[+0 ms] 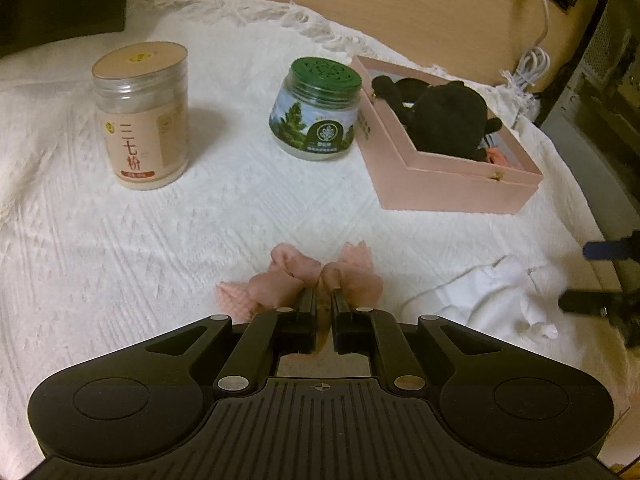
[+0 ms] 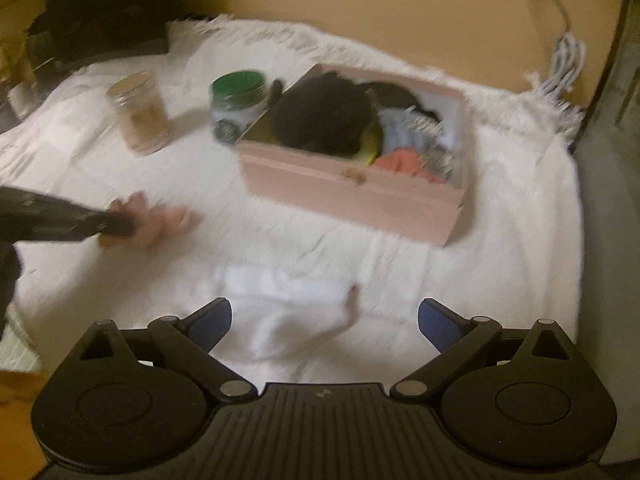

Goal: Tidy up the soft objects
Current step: 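Lift the pink bow with the left tool while the right tool lowers over the white gloves, then grasp a white glove with the right tool while the left tool holds the pink bow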

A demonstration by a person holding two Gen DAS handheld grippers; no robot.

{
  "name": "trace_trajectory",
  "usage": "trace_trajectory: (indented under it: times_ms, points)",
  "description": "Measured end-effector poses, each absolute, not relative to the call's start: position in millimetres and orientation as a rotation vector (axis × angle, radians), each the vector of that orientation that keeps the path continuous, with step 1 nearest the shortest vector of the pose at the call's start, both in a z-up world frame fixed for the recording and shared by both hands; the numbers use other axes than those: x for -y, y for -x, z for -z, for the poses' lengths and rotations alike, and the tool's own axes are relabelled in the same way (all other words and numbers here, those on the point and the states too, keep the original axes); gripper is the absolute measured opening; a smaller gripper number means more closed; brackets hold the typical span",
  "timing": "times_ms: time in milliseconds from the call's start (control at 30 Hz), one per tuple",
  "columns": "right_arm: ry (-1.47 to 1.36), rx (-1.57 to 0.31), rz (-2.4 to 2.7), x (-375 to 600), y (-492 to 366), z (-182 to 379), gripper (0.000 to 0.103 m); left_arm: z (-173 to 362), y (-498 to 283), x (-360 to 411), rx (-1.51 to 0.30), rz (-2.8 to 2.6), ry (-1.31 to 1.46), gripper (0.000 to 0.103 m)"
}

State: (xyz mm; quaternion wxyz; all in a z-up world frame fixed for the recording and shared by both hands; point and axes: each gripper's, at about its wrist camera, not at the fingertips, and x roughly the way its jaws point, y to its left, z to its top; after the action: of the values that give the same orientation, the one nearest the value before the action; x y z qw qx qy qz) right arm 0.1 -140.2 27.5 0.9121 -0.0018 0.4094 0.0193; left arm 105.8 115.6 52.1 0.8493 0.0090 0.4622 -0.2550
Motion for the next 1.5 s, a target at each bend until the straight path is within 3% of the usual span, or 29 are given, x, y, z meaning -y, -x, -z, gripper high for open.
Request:
trace_trajectory:
  times_ms: [767,967,1167,1500]
  points:
    - [-0.025,-0.885,-0.075,115,-26,0,0.1,-69,-105,-136,-0.979,0.64,0.012,0.013]
    - [-0.013,-0.888,-0.078,110,-22,2,0.1,-72,-118,-125,-0.939,0.657,-0.147,0.016]
    - [-0.022,-0.894,-0.06,115,-15,4,0.1,-43,-127,-104,-1.016,0.75,-0.399,0.02]
    - [-0.079,-0.853,-0.019,124,-7,3,0.1,-37,-135,-87,-0.948,0.678,-0.361,0.022]
